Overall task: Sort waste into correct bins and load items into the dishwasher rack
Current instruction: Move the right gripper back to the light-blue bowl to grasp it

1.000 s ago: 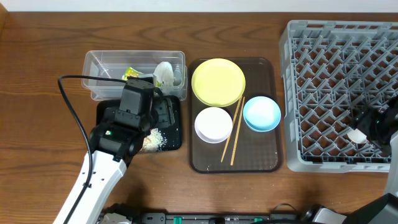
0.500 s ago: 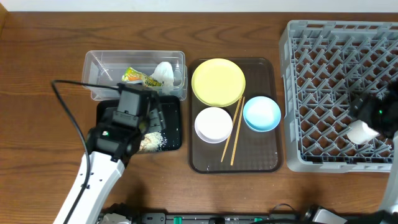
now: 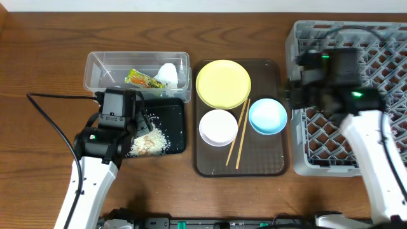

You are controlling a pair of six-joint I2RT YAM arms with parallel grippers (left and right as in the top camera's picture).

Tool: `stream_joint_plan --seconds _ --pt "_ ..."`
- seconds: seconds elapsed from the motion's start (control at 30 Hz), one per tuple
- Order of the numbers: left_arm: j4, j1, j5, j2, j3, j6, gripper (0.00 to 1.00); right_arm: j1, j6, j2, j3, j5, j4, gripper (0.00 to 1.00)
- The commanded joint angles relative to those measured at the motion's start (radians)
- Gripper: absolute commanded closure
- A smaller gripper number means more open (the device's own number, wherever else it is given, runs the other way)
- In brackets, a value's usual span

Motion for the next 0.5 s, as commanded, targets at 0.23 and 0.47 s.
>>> stream_joint_plan --seconds 0.23,0.47 --pt "-0.013 0.006 -0.016 -0.008 0.013 -0.018 0.27 0.131 0.121 0.249 0.011 0.335 0.116 0.33" --pt "-0.013 0.006 -0.016 -0.008 0.013 -0.018 0.27 0.13 0.124 0.369 0.011 0.344 0.111 0.42"
